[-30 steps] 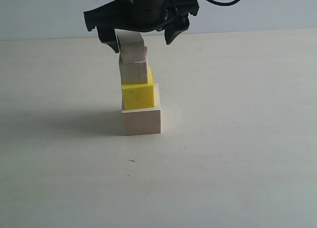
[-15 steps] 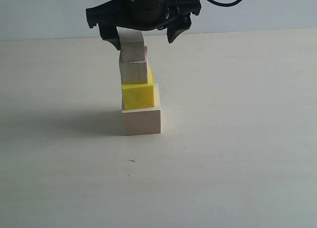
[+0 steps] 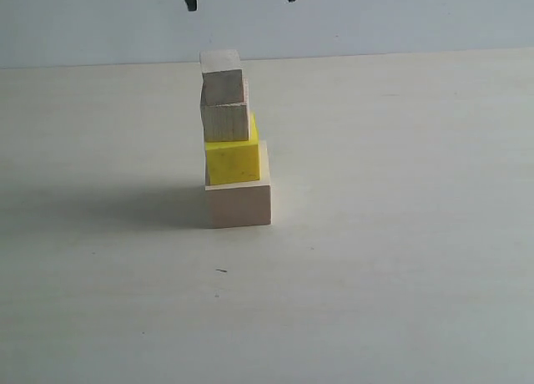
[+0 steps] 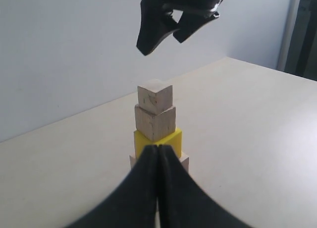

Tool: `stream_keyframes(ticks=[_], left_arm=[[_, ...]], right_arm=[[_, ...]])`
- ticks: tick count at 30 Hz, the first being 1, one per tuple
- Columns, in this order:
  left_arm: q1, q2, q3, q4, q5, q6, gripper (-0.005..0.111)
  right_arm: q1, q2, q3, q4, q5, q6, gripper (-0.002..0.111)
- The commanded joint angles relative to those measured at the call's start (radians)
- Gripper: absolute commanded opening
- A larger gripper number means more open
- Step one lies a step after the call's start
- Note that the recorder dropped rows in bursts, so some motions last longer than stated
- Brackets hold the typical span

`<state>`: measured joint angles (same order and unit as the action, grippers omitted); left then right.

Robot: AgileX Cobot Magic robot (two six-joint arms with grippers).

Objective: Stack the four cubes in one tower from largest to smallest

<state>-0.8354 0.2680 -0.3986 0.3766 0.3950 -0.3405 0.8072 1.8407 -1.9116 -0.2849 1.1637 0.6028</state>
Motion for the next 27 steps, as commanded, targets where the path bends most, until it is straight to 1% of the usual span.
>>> stream_keyframes(ticks=[1,6,8,10,12,14,23,25,27], left_arm=[[-0.003,-0.004,0.003,0.003,0.012,-0.007,0.000],[-0.003,-0.004,0.003,0.003,0.014,-0.007,0.000],[-0.003,-0.004,0.005,0.003,0.014,-0.007,0.000],[-0.001,-0.004,0.005,0.007,0.018,-0.007,0.000],[-0.001,-0.004,0.005,0.012,0.021,-0.007,0.000],[-0.001,-0.004,0.005,0.025,0.032,-0.007,0.000],[-0.001,-0.004,0.005,0.035,0.043,-0.035,0.000],[-0.001,-0.004,0.005,0.035,0.043,-0.053,0.000],[-0.001,-0.004,0.005,0.035,0.043,-0.063,0.000]], right_arm=[[-0.004,-0.062,0.000,-0.032,0.032,-0.080,0.088],[-0.004,-0.142,0.000,-0.100,0.057,-0.169,0.087],[-0.004,-0.174,0.000,-0.109,0.057,-0.218,0.081],[-0.004,-0.219,0.004,-0.146,0.057,-0.249,0.065],[-0.004,-0.267,0.020,-0.174,0.057,-0.264,0.056],[-0.004,-0.315,0.044,-0.199,0.057,-0.264,0.052],[-0.004,-0.504,0.216,-0.230,0.057,-0.270,0.050],[-0.004,-0.536,0.256,-0.230,0.057,-0.270,0.044],[-0.004,-0.572,0.292,-0.230,0.057,-0.270,0.034]])
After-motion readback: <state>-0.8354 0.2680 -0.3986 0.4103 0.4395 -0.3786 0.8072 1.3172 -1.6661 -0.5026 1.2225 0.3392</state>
